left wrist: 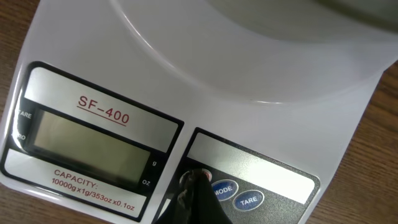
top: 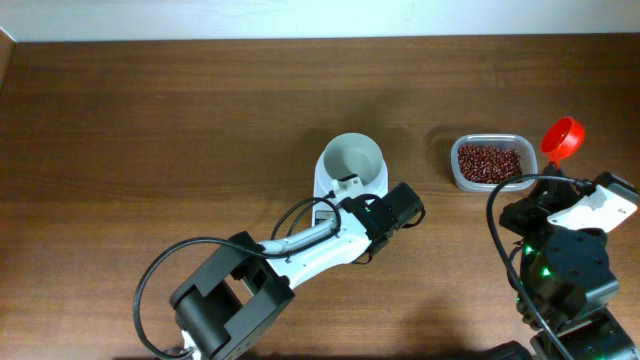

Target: Scoop and weigh 50g on scale

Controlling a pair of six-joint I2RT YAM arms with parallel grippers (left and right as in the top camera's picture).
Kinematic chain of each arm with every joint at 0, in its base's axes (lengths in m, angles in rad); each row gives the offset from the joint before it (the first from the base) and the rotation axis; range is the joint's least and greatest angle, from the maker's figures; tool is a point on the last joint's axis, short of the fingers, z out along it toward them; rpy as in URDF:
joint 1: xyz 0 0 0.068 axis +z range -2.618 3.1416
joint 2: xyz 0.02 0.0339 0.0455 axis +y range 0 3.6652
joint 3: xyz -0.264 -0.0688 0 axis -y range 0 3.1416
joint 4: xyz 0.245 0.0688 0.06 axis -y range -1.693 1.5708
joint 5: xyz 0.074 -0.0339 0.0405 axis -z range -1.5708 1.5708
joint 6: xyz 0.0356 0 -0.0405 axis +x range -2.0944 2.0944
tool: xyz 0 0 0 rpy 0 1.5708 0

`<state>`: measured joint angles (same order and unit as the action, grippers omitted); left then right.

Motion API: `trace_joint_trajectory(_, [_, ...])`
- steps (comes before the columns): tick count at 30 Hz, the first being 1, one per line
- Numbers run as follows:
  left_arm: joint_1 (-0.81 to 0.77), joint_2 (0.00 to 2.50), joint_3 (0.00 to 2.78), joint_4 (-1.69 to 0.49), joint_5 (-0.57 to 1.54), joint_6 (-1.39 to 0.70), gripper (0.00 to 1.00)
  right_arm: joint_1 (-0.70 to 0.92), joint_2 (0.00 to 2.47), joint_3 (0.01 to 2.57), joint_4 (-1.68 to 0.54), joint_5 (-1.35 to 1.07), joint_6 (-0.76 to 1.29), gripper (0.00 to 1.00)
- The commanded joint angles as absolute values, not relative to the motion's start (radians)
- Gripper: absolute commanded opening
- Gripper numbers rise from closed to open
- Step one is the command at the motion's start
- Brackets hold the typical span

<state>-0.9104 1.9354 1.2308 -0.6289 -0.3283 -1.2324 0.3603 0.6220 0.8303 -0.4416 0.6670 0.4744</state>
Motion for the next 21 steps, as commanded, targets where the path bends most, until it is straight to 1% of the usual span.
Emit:
trace_joint_trajectory(1, [-0.909,1.966,1.210,-0.644,-0.300,-1.258,0.00,0.351,0.623,0.849,-0.439,0.661,0.471,0.04])
trace_joint_trajectory(21, [-0.894,1.982,1.210,-0.607,-0.310,-1.257,0.00,0.352,0.623,0.849,-0.458,0.635,0.470,0.04])
